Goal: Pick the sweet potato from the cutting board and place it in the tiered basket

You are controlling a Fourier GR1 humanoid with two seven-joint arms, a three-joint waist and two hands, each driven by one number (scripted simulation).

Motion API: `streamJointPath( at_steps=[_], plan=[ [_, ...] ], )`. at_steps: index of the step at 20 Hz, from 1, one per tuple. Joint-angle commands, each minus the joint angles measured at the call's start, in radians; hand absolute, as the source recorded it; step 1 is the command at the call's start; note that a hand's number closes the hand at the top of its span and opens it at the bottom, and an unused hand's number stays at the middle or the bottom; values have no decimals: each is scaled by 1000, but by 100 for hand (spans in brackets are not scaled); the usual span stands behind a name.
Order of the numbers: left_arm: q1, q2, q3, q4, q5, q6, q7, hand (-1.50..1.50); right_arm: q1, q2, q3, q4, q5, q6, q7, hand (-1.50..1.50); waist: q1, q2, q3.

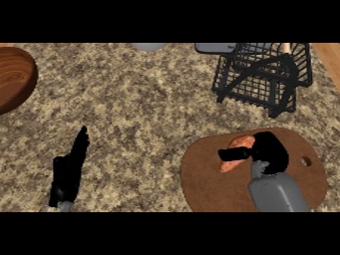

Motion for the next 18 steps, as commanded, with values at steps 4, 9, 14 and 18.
streamJointPath(
  at_steps=[4,9,14,18],
  plan=[
    [56,-26,-21,-23,-21,6,-4,0,-27,28,89,48,120,-24,188,150,7,10,13],
    [38,-4,18,-20,-12,-1,-6,0,30,-284,11,-6,-43,176,-479,150,-7,12,15],
    [67,-11,9,-49,-12,5,-2,0,104,-509,-62,-81,-163,176,-903,150,-19,8,16],
    [53,2,33,-17,-3,-12,-4,0,92,-569,-300,-189,-389,228,-975,150,-38,5,14]
  ],
)
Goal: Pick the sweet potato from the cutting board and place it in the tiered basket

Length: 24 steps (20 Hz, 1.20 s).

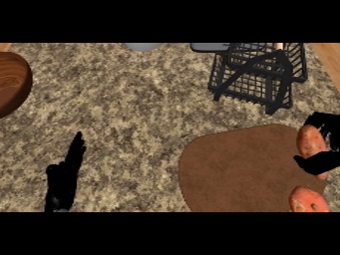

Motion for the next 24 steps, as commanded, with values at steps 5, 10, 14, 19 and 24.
streamJointPath(
  at_steps=[5,10,14,19,24],
  plan=[
    [46,-18,-12,0,-21,17,-25,0,-23,-110,-377,-158,-345,53,-122,150,-5,-3,-2],
    [16,-3,16,-20,1,-15,11,0,-20,-215,-491,-330,-405,136,-100,150,10,1,-2],
    [71,-19,-26,-65,-38,-20,-2,0,-135,-292,-558,-241,-463,196,-50,150,29,5,-2],
    [-26,10,43,-27,-6,-82,57,0,-305,-315,-463,-231,-458,185,111,150,34,7,-3],
    [-3,-7,56,8,-26,-91,-7,0,-419,-317,-386,-96,-404,153,111,150,40,8,-2]
  ],
)
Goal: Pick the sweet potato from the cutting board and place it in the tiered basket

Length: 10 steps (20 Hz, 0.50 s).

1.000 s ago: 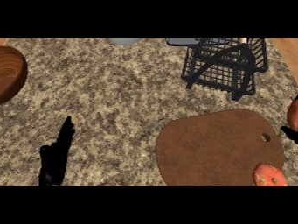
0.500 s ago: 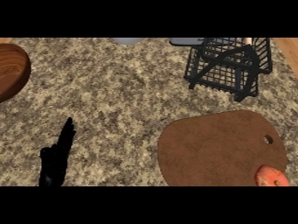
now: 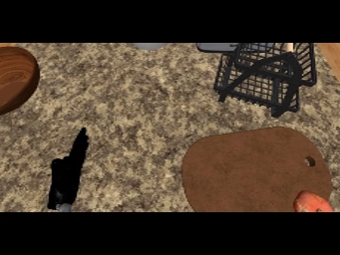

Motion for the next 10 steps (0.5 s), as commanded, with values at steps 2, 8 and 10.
streamJointPath(
  at_steps=[2,8,10],
  plan=[
    [33,-18,14,62,3,-33,-87,0,-158,31,129,115,76,-64,64,150,10,4,-1],
    [56,13,31,0,-6,-47,-46,0,-325,63,218,360,157,-104,-28,150,15,4,-1],
    [-2,1,28,-8,-16,-39,20,0,-313,123,262,374,195,-147,-68,150,10,4,0]
  ],
)
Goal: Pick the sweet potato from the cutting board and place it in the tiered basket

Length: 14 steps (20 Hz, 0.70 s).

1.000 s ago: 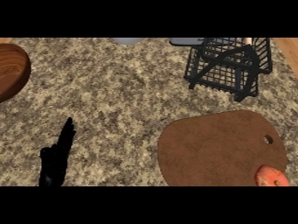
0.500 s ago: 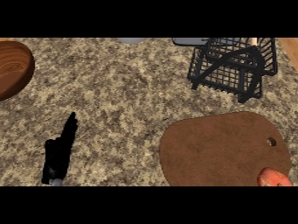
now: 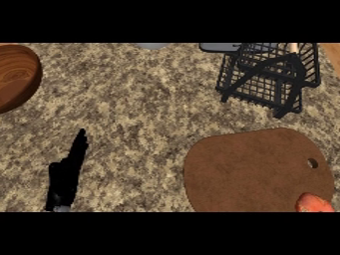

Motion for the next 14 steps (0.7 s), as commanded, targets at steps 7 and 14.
streamJointPath(
  at_steps=[7,14],
  plan=[
    [-8,-33,6,13,-34,19,24,0,-139,102,128,355,169,-111,-213,150,-1,2,0],
    [-72,-33,34,33,-24,-9,74,0,-235,194,150,571,257,-214,-219,150,0,4,0]
  ],
)
